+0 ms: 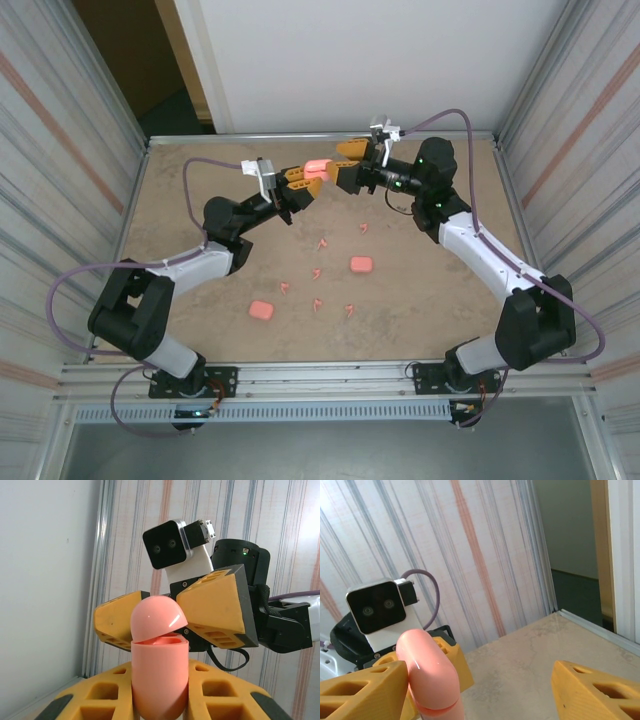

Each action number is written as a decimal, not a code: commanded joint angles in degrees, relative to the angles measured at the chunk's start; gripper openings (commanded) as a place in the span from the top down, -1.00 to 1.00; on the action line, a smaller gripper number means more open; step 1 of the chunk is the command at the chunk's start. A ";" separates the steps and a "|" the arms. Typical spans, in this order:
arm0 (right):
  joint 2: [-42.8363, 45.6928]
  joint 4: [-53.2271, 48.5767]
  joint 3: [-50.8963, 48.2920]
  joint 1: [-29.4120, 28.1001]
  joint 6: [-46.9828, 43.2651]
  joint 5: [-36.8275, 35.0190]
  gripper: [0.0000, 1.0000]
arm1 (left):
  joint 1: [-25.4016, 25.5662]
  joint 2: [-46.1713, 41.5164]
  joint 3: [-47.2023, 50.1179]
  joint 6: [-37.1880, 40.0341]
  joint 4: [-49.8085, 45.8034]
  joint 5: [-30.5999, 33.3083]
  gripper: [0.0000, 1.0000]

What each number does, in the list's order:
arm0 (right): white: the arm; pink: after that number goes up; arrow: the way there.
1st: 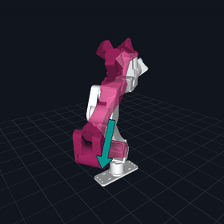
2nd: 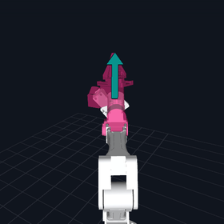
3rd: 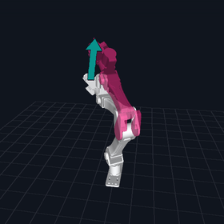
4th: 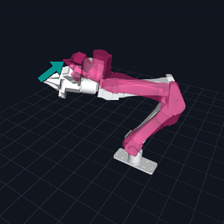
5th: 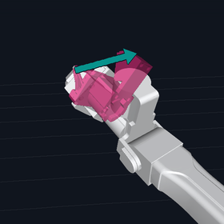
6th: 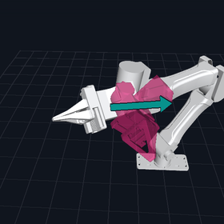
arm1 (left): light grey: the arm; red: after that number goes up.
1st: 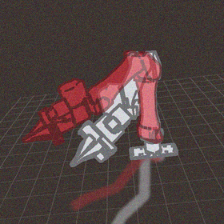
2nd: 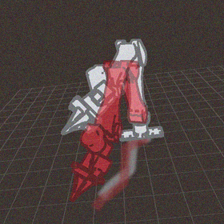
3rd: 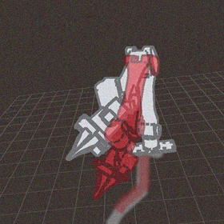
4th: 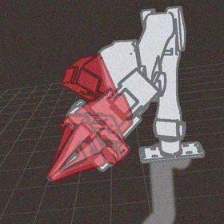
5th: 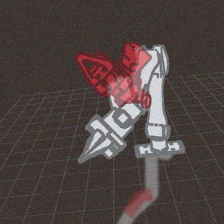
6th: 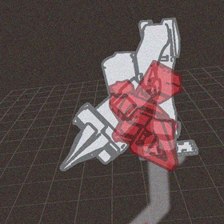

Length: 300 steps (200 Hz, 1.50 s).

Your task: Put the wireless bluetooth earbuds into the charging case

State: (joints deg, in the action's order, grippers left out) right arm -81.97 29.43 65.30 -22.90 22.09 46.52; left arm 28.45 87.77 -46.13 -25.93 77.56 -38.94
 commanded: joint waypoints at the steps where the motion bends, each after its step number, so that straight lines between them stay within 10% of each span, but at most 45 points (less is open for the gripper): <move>1: -1.60 0.00 2.39 0.03 1.03 -2.58 -0.47 | 0.55 -1.00 -1.47 0.24 2.69 -2.77 1.00; 111: 2.57 -2.84 2.14 1.23 0.66 -2.04 -0.51 | 0.56 -4.49 1.66 4.90 -4.09 3.36 1.00; 185: 9.17 -27.30 -0.33 2.60 -6.33 -7.44 -0.52 | -2.89 -14.85 10.43 8.58 -9.44 6.68 1.00; 300: -5.51 -45.14 -0.24 2.27 -4.25 -11.65 -0.20 | -4.07 -30.98 12.91 10.76 -19.47 4.71 1.00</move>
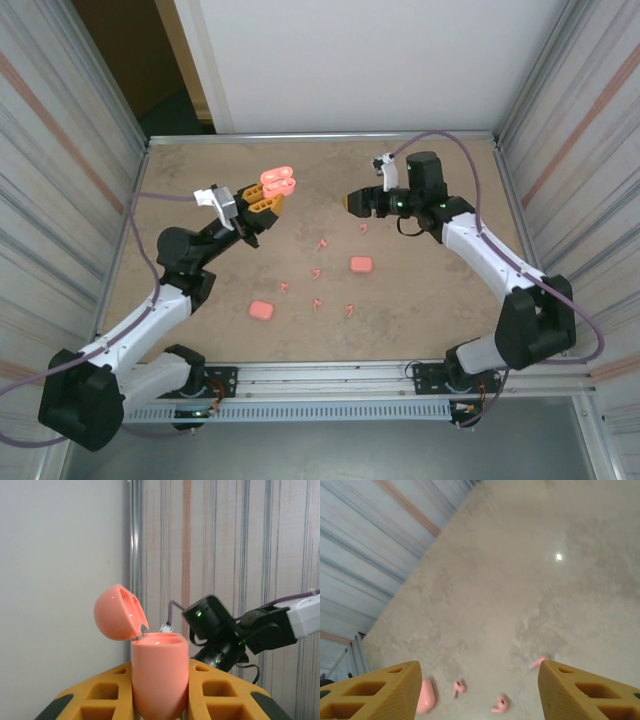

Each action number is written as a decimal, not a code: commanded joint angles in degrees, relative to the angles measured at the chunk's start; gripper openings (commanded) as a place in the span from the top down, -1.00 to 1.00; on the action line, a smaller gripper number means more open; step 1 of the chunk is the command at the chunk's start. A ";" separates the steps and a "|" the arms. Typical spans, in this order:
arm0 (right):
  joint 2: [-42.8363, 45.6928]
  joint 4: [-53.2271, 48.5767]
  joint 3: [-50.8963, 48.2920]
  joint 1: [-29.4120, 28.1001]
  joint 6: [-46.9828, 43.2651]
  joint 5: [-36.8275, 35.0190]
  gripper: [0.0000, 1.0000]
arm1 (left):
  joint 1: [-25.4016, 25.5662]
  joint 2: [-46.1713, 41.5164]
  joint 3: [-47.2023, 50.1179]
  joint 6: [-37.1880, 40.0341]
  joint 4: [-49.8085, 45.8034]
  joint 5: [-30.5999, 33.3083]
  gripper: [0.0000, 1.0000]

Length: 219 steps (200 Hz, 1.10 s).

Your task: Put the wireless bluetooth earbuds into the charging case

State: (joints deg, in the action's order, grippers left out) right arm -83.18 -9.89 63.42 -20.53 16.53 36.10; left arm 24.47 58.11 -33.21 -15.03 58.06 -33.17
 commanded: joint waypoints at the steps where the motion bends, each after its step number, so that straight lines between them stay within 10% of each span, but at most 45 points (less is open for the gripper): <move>1: -4.42 -5.96 1.67 -0.15 1.30 -1.21 -0.20 | -0.15 -1.32 0.03 -0.21 0.12 -1.09 1.00; 219: -34.39 -21.90 21.48 -10.48 -7.19 -12.53 0.06 | -0.12 -0.87 -1.32 -0.62 -0.76 -2.17 1.00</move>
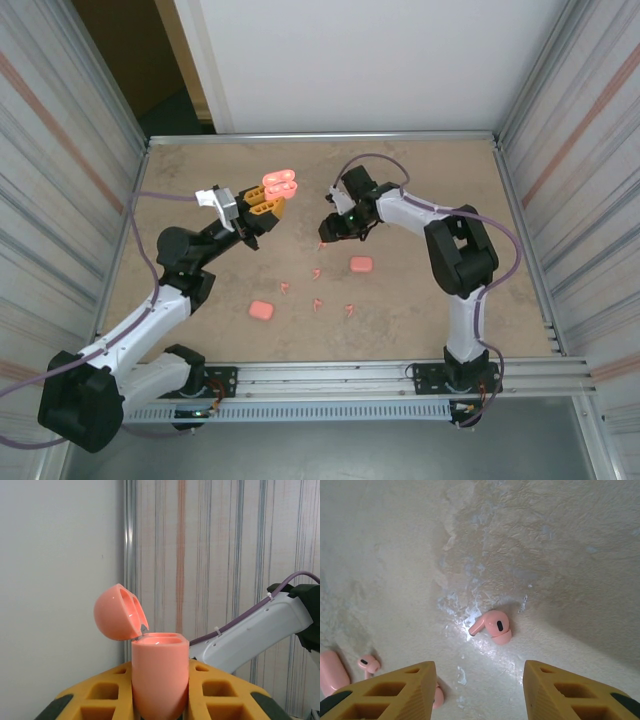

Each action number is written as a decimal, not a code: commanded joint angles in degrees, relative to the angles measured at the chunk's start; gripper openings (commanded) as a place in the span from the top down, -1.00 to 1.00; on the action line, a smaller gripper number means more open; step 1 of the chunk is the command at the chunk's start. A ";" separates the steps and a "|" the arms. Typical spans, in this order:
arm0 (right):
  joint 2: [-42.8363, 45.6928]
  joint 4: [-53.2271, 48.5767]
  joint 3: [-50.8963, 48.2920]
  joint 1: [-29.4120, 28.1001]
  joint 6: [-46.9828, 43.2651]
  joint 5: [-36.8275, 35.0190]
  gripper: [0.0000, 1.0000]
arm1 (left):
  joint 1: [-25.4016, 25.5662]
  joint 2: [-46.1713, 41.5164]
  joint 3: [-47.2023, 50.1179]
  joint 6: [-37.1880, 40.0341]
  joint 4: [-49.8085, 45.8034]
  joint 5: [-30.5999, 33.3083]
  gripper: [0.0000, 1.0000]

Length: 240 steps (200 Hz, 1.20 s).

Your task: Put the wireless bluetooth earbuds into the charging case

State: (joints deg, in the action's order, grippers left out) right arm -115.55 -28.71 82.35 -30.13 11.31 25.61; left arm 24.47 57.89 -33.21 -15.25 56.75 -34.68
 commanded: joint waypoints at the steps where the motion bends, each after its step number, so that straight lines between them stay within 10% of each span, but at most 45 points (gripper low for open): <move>1: -2.12 -3.14 2.60 -0.93 -1.98 -2.09 0.06 | -0.12 -0.66 -1.32 -0.40 0.55 -0.66 1.00; 240: -8.89 -4.91 8.23 -3.75 -3.44 -4.61 0.57 | -0.12 -2.74 -0.01 1.43 -3.31 0.04 1.00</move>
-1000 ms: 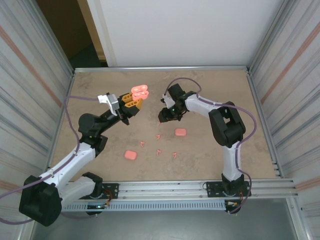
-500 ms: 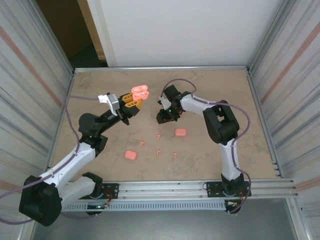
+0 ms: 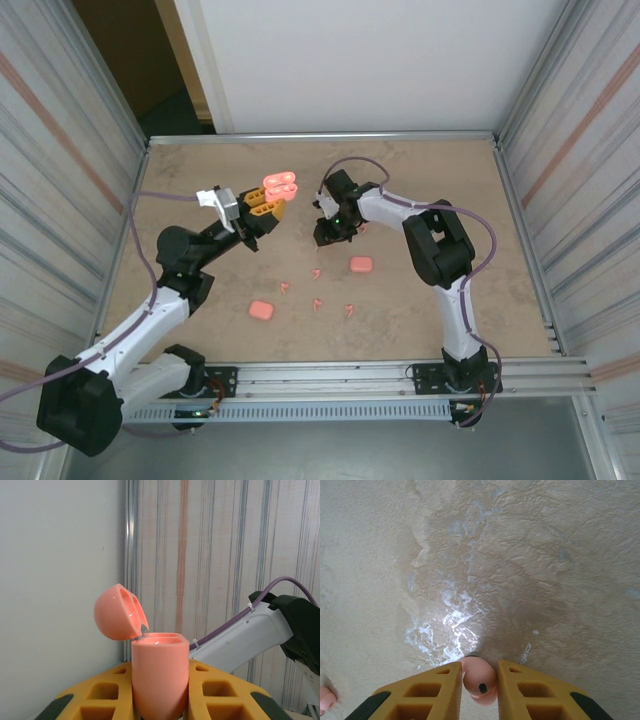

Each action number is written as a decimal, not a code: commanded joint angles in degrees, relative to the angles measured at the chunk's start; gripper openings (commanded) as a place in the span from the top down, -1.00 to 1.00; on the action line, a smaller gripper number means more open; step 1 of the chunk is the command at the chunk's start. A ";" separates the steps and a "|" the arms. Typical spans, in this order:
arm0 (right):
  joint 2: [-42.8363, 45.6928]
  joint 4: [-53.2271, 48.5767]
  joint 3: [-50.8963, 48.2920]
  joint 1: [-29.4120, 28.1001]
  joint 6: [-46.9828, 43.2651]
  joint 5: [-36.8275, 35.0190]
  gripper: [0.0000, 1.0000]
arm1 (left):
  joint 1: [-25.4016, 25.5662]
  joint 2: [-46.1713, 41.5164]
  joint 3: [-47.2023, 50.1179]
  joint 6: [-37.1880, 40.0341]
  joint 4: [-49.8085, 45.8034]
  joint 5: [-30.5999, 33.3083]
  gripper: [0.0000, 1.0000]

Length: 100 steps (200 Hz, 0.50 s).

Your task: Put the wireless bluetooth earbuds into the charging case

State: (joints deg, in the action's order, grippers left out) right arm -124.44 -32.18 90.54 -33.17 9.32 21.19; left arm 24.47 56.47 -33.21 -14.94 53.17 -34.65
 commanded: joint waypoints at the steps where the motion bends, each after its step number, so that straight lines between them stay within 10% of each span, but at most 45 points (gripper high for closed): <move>1: 0.04 -1.41 0.01 -0.73 -1.48 -0.19 0.57 | -0.12 -1.34 -0.01 1.13 0.27 0.02 1.00; 100: 12.52 3.28 -6.56 0.35 -3.88 -3.25 0.62 | -0.11 -0.72 1.36 1.38 -0.81 1.96 1.00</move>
State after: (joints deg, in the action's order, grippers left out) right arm -118.61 -30.92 85.91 -33.30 7.94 19.27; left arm 24.47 56.23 -33.04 -14.76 52.07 -34.37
